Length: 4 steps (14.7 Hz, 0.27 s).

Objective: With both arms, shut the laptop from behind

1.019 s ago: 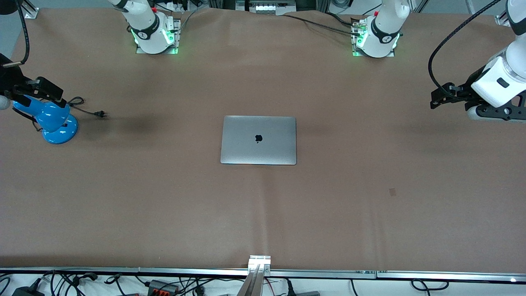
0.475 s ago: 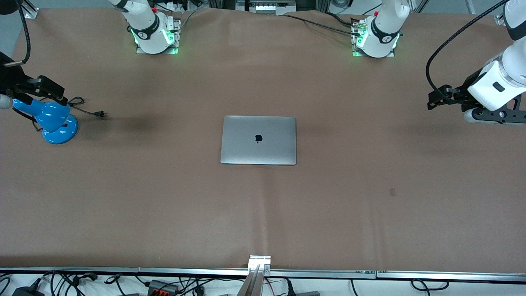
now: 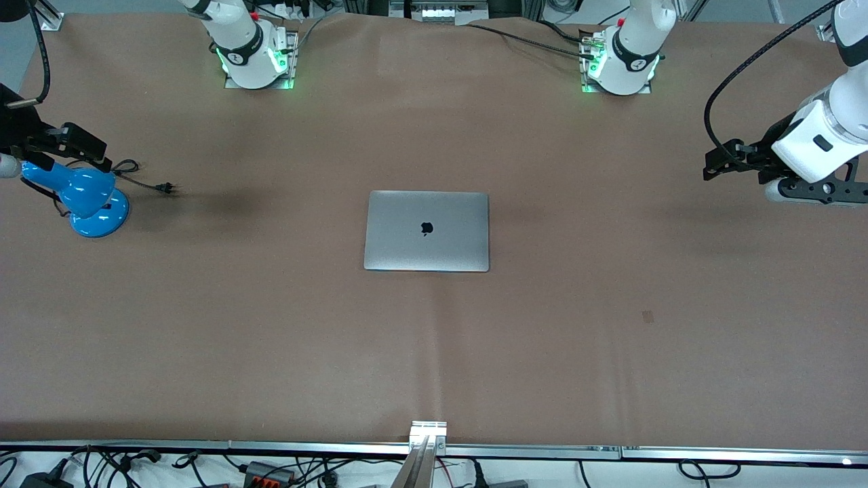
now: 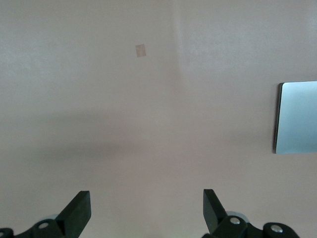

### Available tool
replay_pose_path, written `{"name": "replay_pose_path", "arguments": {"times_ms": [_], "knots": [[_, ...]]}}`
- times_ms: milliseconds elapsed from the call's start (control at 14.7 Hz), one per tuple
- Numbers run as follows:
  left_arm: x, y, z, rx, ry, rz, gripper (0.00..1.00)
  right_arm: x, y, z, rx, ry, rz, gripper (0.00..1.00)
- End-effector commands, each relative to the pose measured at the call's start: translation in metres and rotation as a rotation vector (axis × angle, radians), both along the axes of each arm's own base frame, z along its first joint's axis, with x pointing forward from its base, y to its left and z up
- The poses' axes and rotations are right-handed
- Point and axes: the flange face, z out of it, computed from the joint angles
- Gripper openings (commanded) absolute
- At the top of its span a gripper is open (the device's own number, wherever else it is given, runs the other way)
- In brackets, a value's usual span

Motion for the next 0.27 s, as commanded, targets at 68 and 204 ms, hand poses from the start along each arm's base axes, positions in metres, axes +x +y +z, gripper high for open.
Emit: {"name": "replay_pose_path", "arguments": {"times_ms": [68,204], "knots": [[0.0008,0.0002,0.002,-0.023,0.011,0.006,1.0,-0.0066,0.0016,0.0049,-0.009,0.001,0.007,1.0],[0.0011,0.001,0.0028,-0.024,0.008,0.006,1.0,-0.0067,0.0016,0.006,-0.009,-0.003,0.009,1.0]]}}
